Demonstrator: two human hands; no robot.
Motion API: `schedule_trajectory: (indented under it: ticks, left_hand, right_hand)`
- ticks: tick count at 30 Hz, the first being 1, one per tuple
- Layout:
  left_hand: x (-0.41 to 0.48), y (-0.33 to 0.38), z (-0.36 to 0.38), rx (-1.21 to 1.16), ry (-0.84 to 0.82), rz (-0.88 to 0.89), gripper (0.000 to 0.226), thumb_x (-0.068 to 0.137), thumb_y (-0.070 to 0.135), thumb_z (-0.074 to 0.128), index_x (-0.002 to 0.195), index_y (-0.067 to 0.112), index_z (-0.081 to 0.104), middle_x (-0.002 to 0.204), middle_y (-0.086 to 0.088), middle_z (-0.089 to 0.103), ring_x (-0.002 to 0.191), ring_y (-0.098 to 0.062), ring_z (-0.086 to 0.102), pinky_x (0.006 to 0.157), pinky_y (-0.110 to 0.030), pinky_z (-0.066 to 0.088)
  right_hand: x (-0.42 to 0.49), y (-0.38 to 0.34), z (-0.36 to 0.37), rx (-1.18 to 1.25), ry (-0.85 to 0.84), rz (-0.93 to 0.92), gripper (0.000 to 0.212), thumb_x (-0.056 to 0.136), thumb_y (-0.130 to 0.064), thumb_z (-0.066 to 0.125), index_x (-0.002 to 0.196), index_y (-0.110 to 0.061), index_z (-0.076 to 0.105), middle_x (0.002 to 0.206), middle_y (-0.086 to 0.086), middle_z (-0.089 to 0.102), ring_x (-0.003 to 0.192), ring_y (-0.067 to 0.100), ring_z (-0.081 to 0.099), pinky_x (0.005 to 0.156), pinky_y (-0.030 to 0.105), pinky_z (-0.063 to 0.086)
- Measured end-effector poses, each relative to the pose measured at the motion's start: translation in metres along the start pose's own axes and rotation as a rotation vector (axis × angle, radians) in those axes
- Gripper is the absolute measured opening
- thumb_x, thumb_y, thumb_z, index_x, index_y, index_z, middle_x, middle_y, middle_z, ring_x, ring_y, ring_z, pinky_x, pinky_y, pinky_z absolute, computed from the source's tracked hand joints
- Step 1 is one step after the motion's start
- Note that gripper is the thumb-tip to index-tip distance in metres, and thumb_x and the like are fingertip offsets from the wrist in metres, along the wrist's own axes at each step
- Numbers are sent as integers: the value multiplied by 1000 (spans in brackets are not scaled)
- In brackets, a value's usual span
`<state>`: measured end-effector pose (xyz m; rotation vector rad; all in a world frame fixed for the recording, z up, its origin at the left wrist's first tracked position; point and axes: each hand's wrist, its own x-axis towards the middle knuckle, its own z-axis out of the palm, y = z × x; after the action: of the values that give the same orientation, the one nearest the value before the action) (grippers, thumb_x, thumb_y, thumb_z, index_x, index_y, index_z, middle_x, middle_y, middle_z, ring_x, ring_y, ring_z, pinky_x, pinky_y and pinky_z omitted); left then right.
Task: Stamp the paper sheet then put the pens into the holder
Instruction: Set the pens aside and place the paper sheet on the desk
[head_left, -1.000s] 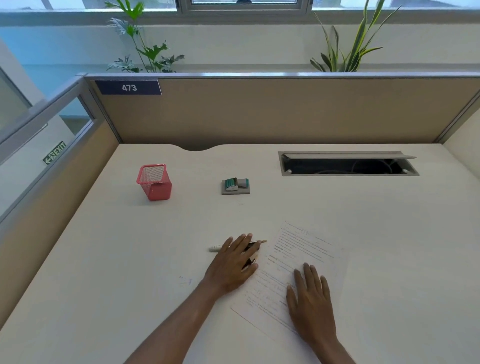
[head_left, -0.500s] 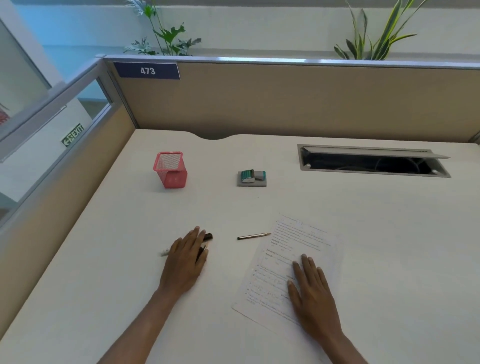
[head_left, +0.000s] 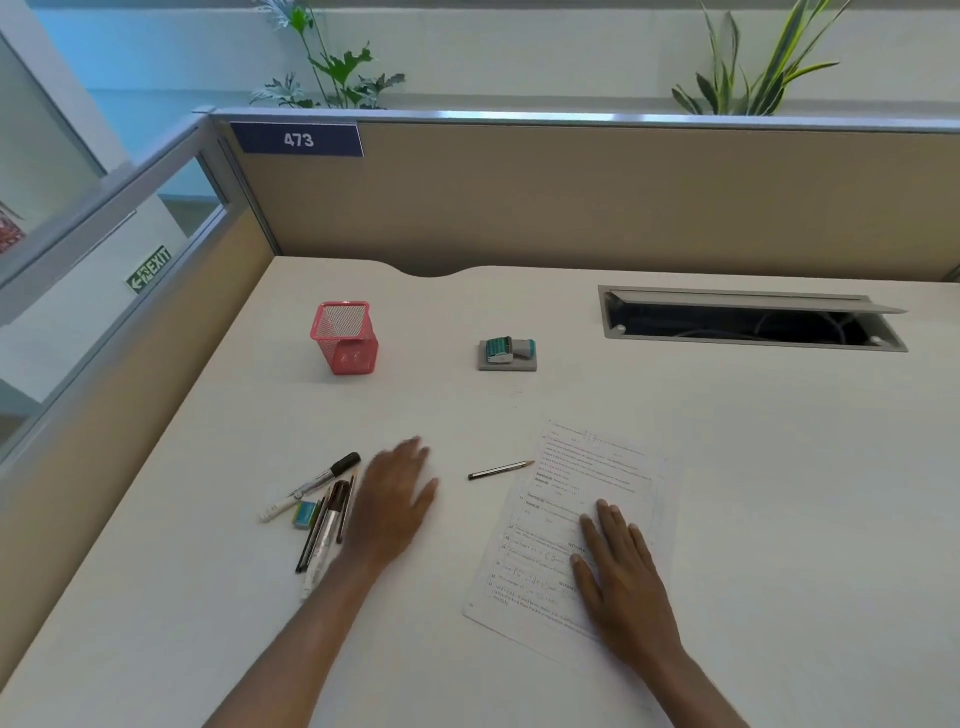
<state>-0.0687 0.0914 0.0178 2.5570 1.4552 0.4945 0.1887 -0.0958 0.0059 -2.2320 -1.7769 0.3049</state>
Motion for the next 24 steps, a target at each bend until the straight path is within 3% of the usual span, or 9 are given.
schedule_trajectory:
  ticks: [2, 5, 10, 14, 18, 24]
  left_hand:
    - [11, 33, 15, -43, -3, 122, 37, 92, 34, 53, 117, 9, 65, 127, -11, 64, 113, -28, 62, 104, -33, 33]
    - [21, 63, 31, -88, -17, 156, 25, 85, 25, 69, 105, 10, 68, 115, -9, 68, 105, -28, 65, 95, -36, 46]
    - [20, 63, 34, -6, 14, 111, 8, 91, 19, 61, 86, 13, 61, 91, -3, 60, 81, -25, 58, 75, -37, 50]
    - [-3, 32, 24, 117, 128, -21, 9, 86, 16, 67, 80, 12, 62, 81, -3, 58, 73, -24, 55, 70, -38, 48]
    - [-37, -1, 16, 278, 202, -223, 19, 86, 22, 53, 74, 11, 61, 82, -7, 58, 73, -29, 52, 67, -41, 37]
    - [-52, -15, 5, 316, 279, -420, 18, 85, 16, 61, 70, 7, 55, 76, -12, 51, 69, -32, 50, 68, -43, 39]
  right_hand:
    - [0, 1, 0, -3, 1, -4, 67, 100, -51, 13, 147, -11, 41, 159, 7, 25, 147, 21, 23, 119, 32, 8]
    - [2, 3, 0, -11, -2, -11, 69, 100, -52, 12, 146, -11, 42, 159, 7, 25, 147, 22, 24, 119, 31, 8]
    - [3, 3, 0, -2, 7, -12, 69, 100, -52, 12, 145, -11, 43, 158, 7, 28, 146, 22, 26, 119, 31, 8]
    - [4, 4, 2, 14, 12, -11, 69, 100, -52, 12, 146, -12, 41, 159, 5, 25, 147, 20, 23, 120, 32, 8]
    - [6, 3, 3, 27, 14, -15, 69, 100, -53, 11, 146, -11, 41, 159, 6, 25, 147, 19, 22, 120, 32, 7]
    - [9, 2, 4, 28, 19, -40, 60, 97, -43, 28, 147, -12, 40, 160, 4, 22, 148, 18, 18, 120, 30, 5]
